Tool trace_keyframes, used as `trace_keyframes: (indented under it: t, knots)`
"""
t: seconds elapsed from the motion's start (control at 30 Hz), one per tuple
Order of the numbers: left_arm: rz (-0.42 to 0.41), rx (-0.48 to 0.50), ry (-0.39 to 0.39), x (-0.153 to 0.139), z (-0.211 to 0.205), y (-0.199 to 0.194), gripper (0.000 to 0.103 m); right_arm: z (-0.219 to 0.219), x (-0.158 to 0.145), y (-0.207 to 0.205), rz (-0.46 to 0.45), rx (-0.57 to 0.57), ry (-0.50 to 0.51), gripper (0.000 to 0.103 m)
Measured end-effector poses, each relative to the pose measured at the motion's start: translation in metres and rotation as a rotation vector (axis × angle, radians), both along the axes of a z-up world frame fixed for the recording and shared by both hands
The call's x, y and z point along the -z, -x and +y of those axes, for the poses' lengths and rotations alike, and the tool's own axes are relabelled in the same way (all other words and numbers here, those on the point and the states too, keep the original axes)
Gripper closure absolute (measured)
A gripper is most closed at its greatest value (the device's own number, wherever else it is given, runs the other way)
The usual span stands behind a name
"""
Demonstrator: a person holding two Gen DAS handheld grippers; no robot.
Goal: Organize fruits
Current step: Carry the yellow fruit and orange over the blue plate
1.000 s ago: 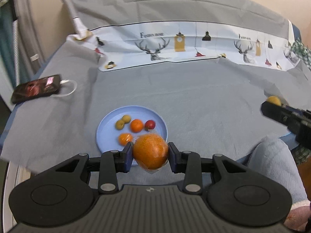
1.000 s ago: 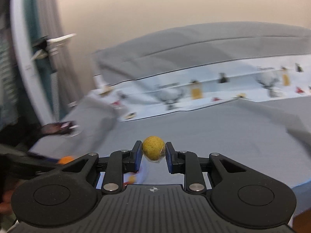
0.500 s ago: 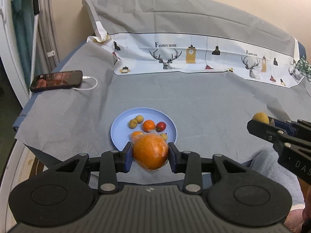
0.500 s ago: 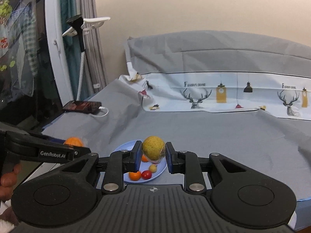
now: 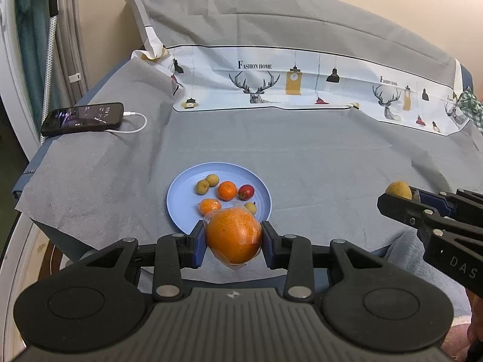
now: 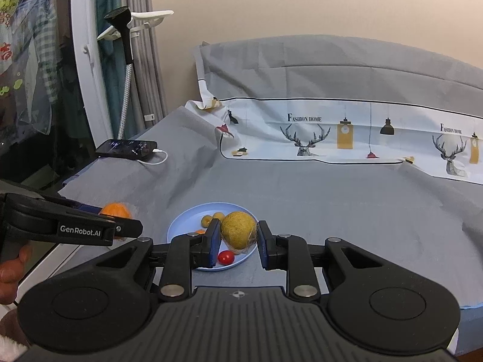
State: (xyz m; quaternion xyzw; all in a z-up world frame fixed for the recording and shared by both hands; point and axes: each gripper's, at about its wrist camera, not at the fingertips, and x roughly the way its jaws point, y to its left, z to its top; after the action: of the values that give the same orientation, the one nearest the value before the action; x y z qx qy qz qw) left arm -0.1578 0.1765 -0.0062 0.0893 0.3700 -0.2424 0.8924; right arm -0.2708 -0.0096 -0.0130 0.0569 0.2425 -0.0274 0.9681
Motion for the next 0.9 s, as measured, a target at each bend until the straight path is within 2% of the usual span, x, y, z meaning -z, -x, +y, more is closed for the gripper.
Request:
trace_keyframes:
  t: [0.5, 0.9]
  knots:
    - [-0.003, -0.031, -0.019, 0.004, 0.0, -0.024, 0.062, 0.0, 0.007, -0.018, 0.054, -0.003, 0.009, 0.076]
    - [0.046, -0.057, -0.045, 0.017, -0.004, -0.077, 0.062, 0.002, 0.024, -0.067, 0.124, -0.034, 0.018, 0.076]
